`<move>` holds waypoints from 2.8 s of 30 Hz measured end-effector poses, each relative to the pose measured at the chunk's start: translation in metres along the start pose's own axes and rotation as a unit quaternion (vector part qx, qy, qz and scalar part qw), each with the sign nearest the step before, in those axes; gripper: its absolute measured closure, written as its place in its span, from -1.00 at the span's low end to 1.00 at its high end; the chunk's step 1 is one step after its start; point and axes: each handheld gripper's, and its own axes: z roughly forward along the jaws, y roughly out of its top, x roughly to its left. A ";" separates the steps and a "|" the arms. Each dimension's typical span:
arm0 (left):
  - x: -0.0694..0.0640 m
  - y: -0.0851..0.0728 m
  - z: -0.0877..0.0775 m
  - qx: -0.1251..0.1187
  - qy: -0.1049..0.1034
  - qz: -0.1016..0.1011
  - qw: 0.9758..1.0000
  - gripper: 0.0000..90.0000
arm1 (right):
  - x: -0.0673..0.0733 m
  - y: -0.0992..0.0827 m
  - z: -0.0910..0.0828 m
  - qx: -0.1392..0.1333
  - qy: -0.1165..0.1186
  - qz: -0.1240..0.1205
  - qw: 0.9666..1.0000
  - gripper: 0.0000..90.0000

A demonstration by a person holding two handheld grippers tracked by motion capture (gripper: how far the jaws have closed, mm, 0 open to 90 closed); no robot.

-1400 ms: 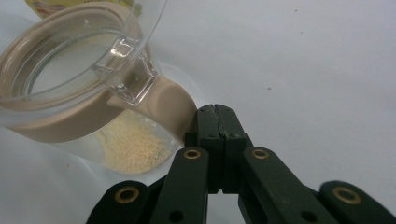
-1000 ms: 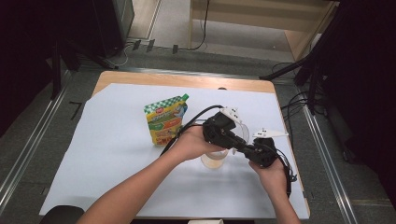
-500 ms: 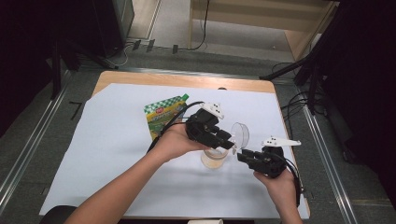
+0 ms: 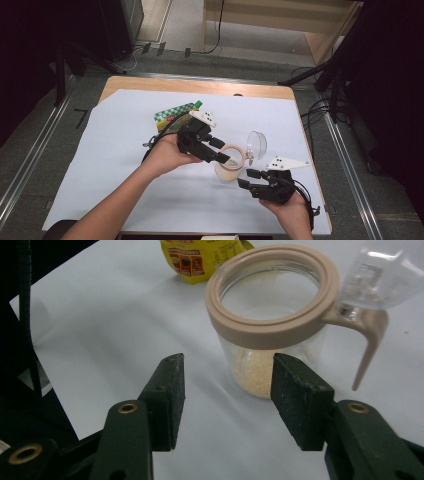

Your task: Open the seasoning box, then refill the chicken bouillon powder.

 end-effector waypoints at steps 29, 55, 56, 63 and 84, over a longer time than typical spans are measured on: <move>0.017 -0.043 -0.062 -0.025 0.051 -0.044 0.997 -0.05 | 0.046 0.016 0.033 0.022 0.059 -0.063 0.996 0.02; 0.017 -0.086 -0.122 -0.035 0.096 -0.083 0.991 -0.03 | 0.055 0.018 0.043 0.034 0.067 -0.078 0.994 0.03; 0.017 -0.089 -0.124 -0.035 0.097 -0.086 0.991 -0.03 | 0.055 0.018 0.043 0.034 0.066 -0.078 0.994 0.03; 0.028 -0.101 -0.132 -0.033 0.148 -0.098 0.984 -0.04 | 0.056 0.018 0.046 0.030 0.067 -0.081 0.994 0.03; 0.065 -0.082 -0.101 -0.064 0.134 -0.115 0.982 0.37 | 0.067 0.060 0.089 0.033 0.077 -0.097 0.992 0.03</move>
